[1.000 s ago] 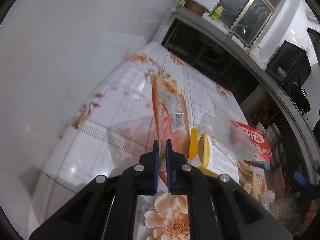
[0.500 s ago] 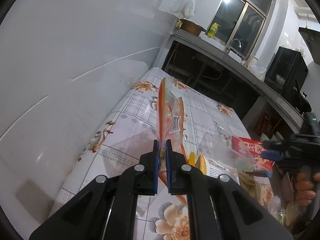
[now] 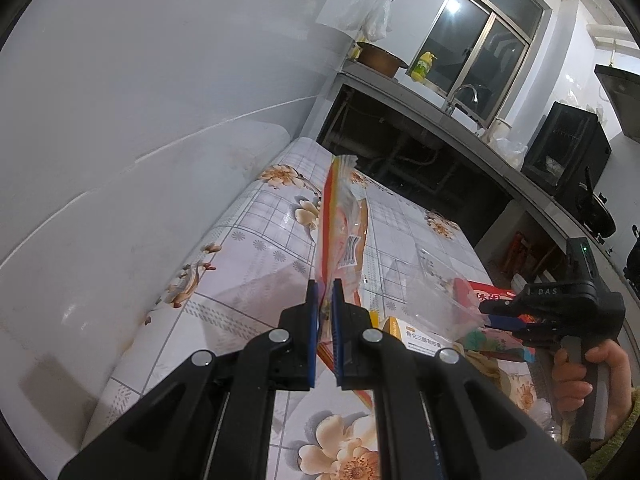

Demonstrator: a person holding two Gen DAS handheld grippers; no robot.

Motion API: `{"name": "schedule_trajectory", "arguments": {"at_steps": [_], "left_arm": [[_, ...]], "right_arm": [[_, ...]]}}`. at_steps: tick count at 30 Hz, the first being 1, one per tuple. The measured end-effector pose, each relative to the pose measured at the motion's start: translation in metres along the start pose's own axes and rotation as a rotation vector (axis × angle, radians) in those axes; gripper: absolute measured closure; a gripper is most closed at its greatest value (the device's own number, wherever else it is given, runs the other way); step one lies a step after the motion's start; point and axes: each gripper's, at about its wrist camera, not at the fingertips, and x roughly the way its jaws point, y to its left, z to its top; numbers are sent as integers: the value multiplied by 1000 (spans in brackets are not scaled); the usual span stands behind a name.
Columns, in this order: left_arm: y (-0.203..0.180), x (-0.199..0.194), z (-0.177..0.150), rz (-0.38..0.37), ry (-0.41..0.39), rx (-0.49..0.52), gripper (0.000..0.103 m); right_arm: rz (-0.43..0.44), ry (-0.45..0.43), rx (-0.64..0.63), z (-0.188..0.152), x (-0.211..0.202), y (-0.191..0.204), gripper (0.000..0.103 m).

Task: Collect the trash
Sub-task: 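Grasp an orange-edged plastic bag with the left gripper, then grasp the clear plastic container with the right gripper while the left gripper holds the bag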

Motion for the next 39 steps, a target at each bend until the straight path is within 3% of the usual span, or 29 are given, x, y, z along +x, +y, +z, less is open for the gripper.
{"name": "schedule_trajectory", "arguments": {"at_steps": [4,8,15,30,39], "left_arm": [[0,-1,1,-1,-3,-2,97],[-1,-3,2,1,-14,1,97],[-2,-8,4,-4,-33,0,97],[-23,-33,14,-34,-103,34,97],[-47,-56,16,-71,-128,88,97]], "right_arm": [[-4,0,-3,6,7,5,75],[5,16,4,11,18,7,93],[28,-23,23,13,15,4,100],[114,-136,-7,4,-50,0,101],[186,-201,9,-30,-114,-37,101]]}}
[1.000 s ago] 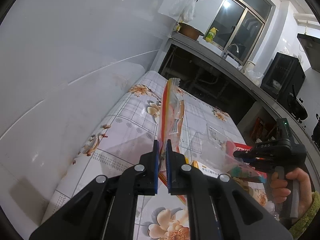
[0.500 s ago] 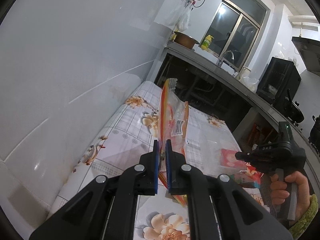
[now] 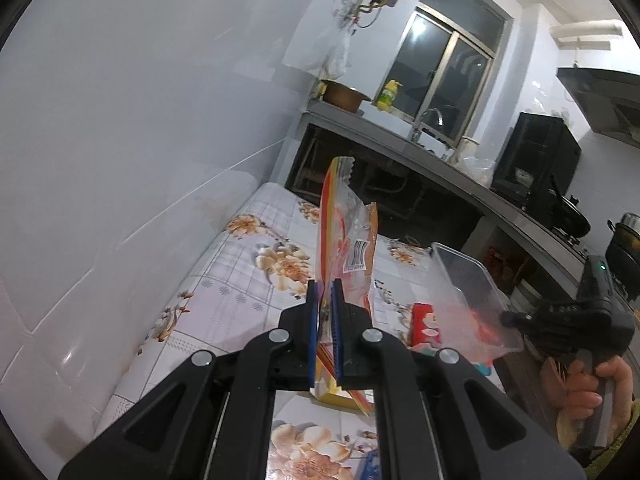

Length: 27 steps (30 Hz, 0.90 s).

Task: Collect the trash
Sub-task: 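Grasp the clear plastic container with the right gripper while the left gripper holds the bag, then carry the bag and container over the blue wastebasket with both grippers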

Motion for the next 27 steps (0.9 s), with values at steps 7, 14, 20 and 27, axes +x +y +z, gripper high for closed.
{"name": "schedule_trajectory", "arguments": {"at_steps": [7,14,20,27], "left_arm": [[-44,-12,2,-80,-9,65,97],[-117,-13,-3,-224,33,156,97],[-207,3,-20,-388,154,274,97],[-349,56,-77,-564,451,506,97]], "right_arm": [[32,-114,87,-25,-86,-48,101],[21,-261,272,-63,-173,-133,101],[-30,-360,455,-119,-233,-218,101],[-100,-433,655,-182,-256,-300,101]]}}
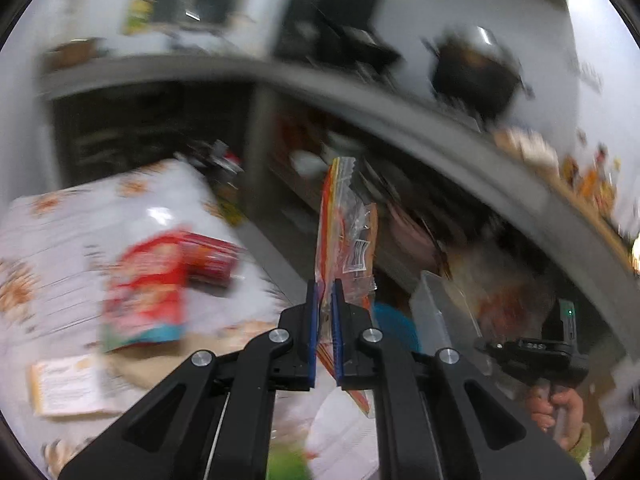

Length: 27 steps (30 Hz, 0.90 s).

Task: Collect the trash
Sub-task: 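Carry the bag and container over the blue wastebasket with both grippers, then open both grippers to drop the items into the wastebasket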

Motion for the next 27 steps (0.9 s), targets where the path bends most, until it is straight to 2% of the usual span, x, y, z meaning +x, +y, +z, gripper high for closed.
{"name": "schedule_trajectory", "arguments": {"at_steps": [4,10,13,16,21,23,24,25,26,27], "left_arm": [[-62,91,10,-16,176,146,97],[-128,220,-10,-34,438,262,97],[-147,270,-23,-14,504,307,97],[-160,311,-33,8,536,334,97],[-177,359,-38,53,531,370,96],[-181,380,-40,85,515,397,91],[-181,389,-43,94,520,399,76],[-180,398,-46,100,532,395,60],[-178,403,-48,109,536,392,56],[-176,406,-50,116,535,388,56]], "right_arm": [[-42,-27,98,4,3,-49,101],[-114,-44,209,18,25,-106,101],[-151,-53,253,29,44,-126,101],[-192,-70,276,40,59,-139,101],[-269,-115,273,68,89,-152,100],[-293,-129,267,78,99,-158,93],[-306,-136,262,83,106,-161,88],[-326,-143,249,88,115,-166,66],[-354,-145,239,90,122,-170,49],[-377,-140,235,90,128,-173,48]]}}
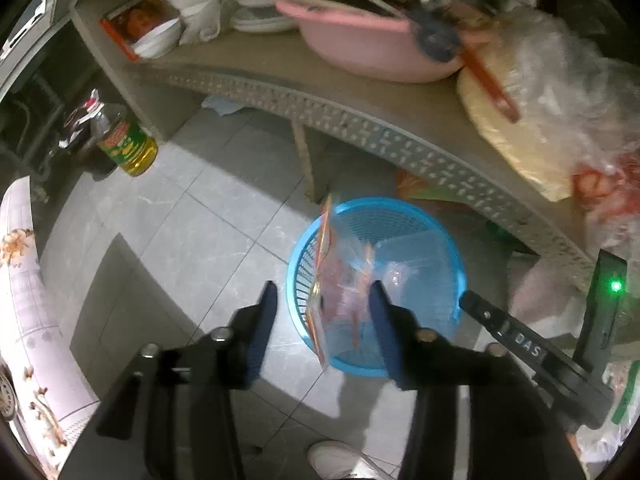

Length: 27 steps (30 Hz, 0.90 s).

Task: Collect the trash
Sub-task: 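Open both grippers to drop the items into the wastebasket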

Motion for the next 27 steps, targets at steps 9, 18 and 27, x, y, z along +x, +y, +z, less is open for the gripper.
{"name": "schedule_trajectory", "arguments": {"at_steps": [9,18,27], "left_arm": [[16,-21,-8,-3,-24,10,52],[49,-124,-41,-48,-106,-5,46],[105,-280,-166,-100,-297,-92,29]], "right_arm": [[17,27,30,-16,-10,-18,48],[114,36,-53,-40,-67,-4,39],[268,120,-338,-94,-137,49,25]]}}
